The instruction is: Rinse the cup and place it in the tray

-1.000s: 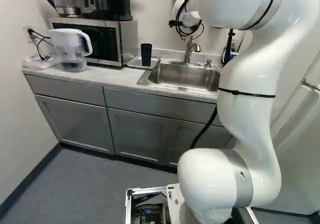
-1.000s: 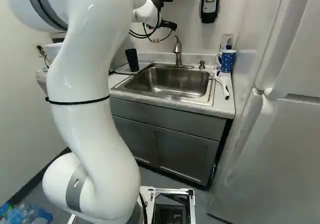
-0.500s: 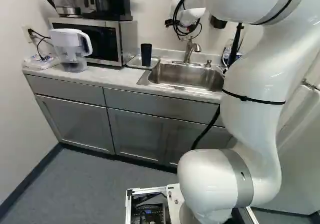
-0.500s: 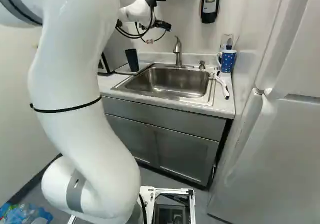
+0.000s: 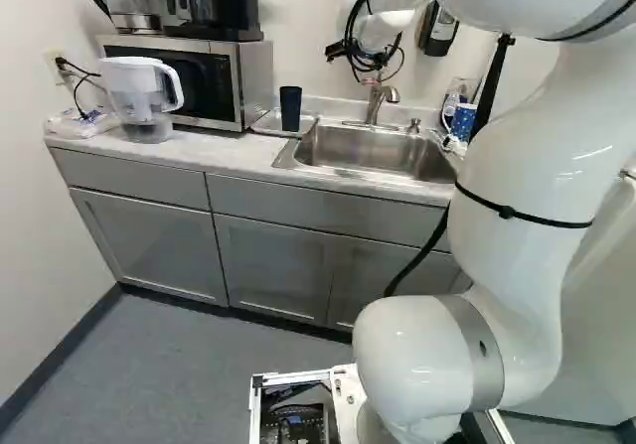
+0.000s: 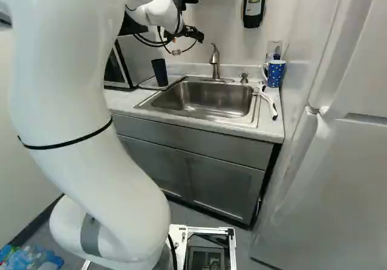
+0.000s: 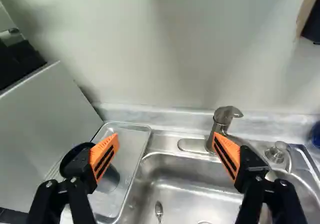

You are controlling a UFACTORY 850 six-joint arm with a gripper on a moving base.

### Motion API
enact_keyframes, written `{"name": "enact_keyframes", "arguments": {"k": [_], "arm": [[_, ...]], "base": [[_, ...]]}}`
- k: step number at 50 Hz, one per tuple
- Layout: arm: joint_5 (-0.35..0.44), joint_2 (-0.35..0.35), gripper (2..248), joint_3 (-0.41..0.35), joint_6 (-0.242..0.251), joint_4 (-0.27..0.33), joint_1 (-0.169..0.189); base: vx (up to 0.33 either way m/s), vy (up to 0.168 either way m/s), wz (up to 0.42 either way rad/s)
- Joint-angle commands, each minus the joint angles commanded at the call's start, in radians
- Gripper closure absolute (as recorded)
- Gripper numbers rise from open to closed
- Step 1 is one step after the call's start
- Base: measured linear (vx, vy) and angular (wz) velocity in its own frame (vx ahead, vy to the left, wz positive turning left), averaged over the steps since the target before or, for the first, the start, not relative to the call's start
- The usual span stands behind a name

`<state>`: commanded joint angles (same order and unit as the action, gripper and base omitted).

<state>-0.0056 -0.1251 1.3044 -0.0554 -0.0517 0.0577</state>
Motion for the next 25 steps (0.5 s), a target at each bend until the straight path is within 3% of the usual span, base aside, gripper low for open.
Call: {"name": "enact_keyframes", "arguments": {"k": [25], "arm": [[-0.122,0.089,3,-0.093,0.0,0.0,0.012]], "base": [[0.0,0.0,0.0]]}}
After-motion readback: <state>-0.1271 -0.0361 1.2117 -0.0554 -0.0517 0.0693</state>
